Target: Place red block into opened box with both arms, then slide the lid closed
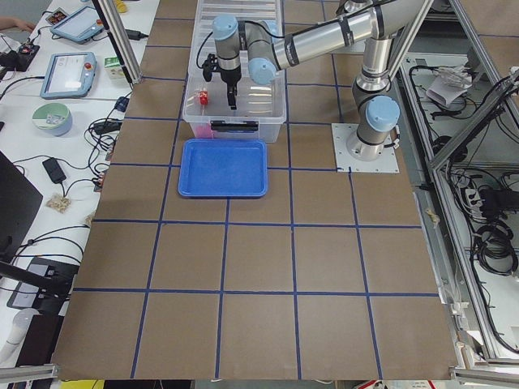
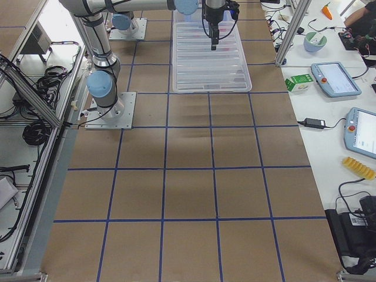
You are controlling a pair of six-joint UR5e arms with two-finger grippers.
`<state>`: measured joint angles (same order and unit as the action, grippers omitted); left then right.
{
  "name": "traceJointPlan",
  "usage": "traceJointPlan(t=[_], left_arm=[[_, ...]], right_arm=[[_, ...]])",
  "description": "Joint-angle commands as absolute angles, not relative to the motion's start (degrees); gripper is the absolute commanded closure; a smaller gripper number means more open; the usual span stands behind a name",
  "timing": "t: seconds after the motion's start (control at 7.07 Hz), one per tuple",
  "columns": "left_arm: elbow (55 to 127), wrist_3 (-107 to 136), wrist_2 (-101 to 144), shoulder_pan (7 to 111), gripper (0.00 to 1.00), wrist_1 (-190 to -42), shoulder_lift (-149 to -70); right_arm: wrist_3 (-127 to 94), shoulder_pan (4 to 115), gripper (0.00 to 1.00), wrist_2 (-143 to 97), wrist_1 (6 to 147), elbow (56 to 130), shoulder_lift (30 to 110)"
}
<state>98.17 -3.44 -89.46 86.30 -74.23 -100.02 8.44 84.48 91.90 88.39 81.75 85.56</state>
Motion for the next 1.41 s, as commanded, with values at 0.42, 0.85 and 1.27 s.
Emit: traceJointPlan(t=[0.42, 0.85, 1.27], left_arm=[[84.3, -3.0, -91.1, 88.0, 0.0, -90.7, -92.5], [86.0, -3.0, -90.8, 88.1, 0.0, -90.4, -90.9], [86.4, -3.5, -91.3, 88.2, 0.0, -90.8, -89.6]], right_arm=[[24.6, 67.9, 0.0, 92.0, 95.0, 91.1, 84.7], [25.0, 66.4, 0.03, 92.1, 103.3, 98.3, 81.6], [23.7, 67.0, 0.0, 91.9, 102.5, 99.1, 81.3]])
